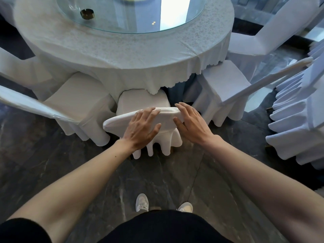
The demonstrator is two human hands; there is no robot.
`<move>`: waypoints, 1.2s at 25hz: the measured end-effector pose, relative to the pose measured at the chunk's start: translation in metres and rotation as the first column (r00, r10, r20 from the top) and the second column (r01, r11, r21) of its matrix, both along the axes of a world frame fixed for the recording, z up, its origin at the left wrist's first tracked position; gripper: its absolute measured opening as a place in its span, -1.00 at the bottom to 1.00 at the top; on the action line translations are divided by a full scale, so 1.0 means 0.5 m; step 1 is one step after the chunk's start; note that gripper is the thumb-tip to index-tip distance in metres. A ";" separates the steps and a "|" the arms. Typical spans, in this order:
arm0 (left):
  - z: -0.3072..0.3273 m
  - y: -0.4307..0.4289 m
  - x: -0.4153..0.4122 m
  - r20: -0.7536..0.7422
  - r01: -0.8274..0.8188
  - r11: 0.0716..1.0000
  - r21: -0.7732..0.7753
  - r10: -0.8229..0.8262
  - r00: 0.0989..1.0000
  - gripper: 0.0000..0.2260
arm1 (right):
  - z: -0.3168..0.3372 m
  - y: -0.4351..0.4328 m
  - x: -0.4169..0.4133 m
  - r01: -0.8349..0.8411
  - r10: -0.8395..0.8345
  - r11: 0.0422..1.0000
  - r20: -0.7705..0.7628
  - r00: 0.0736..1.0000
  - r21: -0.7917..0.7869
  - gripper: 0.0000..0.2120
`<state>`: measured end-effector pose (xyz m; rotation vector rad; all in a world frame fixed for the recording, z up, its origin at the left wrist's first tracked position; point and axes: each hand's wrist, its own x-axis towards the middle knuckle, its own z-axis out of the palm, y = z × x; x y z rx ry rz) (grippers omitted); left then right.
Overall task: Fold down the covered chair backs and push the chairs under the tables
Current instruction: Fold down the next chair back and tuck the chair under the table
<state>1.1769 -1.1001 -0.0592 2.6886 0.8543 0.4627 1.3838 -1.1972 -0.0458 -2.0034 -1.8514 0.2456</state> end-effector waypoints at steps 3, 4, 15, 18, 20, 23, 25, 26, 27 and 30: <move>0.022 -0.050 0.106 0.009 0.042 0.999 -0.011 -0.042 0.999 -0.51 | 0.018 -0.065 0.088 0.054 -0.055 0.998 0.047 0.997 0.032 -0.50; 0.028 -0.064 0.144 0.014 0.057 0.998 -0.003 -0.057 0.998 -0.51 | 0.024 -0.086 0.124 0.066 -0.068 0.997 0.060 0.996 0.041 -0.50; 0.066 -0.238 0.611 0.042 0.260 0.960 0.106 -0.266 0.963 -0.54 | 0.068 -0.351 0.517 0.289 -0.302 0.952 0.150 0.941 0.100 -0.49; 0.061 -0.251 0.734 0.036 0.319 0.942 0.101 -0.324 0.945 -0.54 | 0.068 -0.385 0.618 0.346 -0.362 0.931 0.154 0.920 0.119 -0.49; 0.050 -0.245 0.813 0.041 0.341 0.933 0.112 -0.348 0.937 -0.54 | 0.063 -0.387 0.687 0.361 -0.377 0.925 0.164 0.912 0.119 -0.49; 0.031 -0.212 0.935 0.055 0.354 0.930 0.100 -0.361 0.931 -0.55 | 0.050 -0.357 0.800 0.380 -0.393 0.919 0.174 0.903 0.106 -0.51; 0.019 -0.181 1.015 0.064 0.364 0.927 0.088 -0.370 0.927 -0.56 | 0.045 -0.325 0.875 0.375 -0.386 0.922 0.181 0.904 0.096 -0.52; 0.014 -0.162 1.055 0.071 0.365 0.928 0.081 -0.370 0.926 -0.56 | 0.044 -0.307 0.914 0.371 -0.382 0.924 0.183 0.906 0.094 -0.52; 0.011 -0.140 1.101 0.078 0.359 0.931 0.064 -0.364 0.928 -0.56 | 0.047 -0.287 0.958 0.370 -0.380 0.925 0.178 0.908 0.086 -0.53; 0.000 -0.097 1.210 0.080 0.344 0.938 0.034 -0.345 0.935 -0.57 | 0.043 -0.243 1.068 0.339 -0.341 0.940 0.207 0.917 0.049 -0.52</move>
